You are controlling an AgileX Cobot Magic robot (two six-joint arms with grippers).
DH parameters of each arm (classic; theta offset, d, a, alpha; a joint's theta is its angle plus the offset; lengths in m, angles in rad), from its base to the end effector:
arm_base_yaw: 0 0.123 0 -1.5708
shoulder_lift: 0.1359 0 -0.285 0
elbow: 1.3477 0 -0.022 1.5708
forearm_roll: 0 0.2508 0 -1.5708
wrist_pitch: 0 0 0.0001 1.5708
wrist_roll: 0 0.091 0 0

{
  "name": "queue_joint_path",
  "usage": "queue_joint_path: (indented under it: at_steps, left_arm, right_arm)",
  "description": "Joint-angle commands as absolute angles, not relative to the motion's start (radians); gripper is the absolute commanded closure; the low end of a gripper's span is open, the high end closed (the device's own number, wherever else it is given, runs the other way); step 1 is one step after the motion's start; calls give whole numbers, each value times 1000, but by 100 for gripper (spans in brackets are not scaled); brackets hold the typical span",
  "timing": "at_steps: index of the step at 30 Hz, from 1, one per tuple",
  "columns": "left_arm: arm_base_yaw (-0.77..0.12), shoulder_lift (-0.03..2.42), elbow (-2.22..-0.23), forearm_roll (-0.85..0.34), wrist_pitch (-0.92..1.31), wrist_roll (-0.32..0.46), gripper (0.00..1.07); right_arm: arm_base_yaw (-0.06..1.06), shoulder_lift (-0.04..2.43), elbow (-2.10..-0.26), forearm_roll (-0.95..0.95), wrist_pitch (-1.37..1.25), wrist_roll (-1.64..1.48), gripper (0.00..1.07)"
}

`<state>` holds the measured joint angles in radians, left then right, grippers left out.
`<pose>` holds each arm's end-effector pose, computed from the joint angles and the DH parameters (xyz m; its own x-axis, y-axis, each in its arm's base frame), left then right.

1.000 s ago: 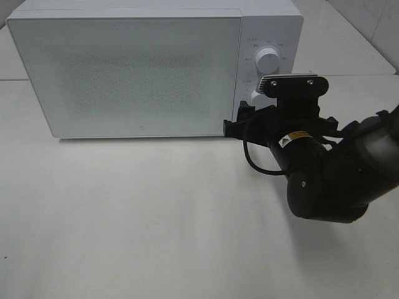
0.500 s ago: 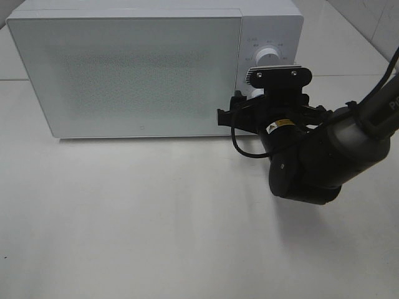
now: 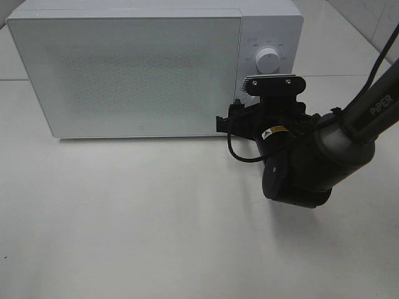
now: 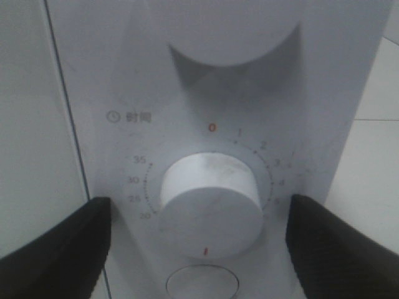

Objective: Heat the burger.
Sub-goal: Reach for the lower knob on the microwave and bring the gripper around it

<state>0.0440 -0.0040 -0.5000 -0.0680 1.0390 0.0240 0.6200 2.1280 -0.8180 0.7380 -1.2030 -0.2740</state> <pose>-0.0044 -0.0055 0.2792 -0.4317 -0.0295 -0.9015 0.0043 0.9994 -0.0348 0.3250 0.1618 0.1045 -0.1049 -0.0347 -0.9939 0.0587 0.9974 -0.0410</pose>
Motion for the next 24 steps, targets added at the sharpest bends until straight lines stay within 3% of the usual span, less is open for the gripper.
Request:
queue_joint_path:
  at_steps: [1,24]
  left_arm:
    - [49,-30,-496,-75,1037,20,7]
    - [49,-30,-496,-75,1037,20,7]
  right_arm:
    - [606,2116,-840,782,-1253,-290,31]
    - [621,2084,-841,787,-1320,-332,33]
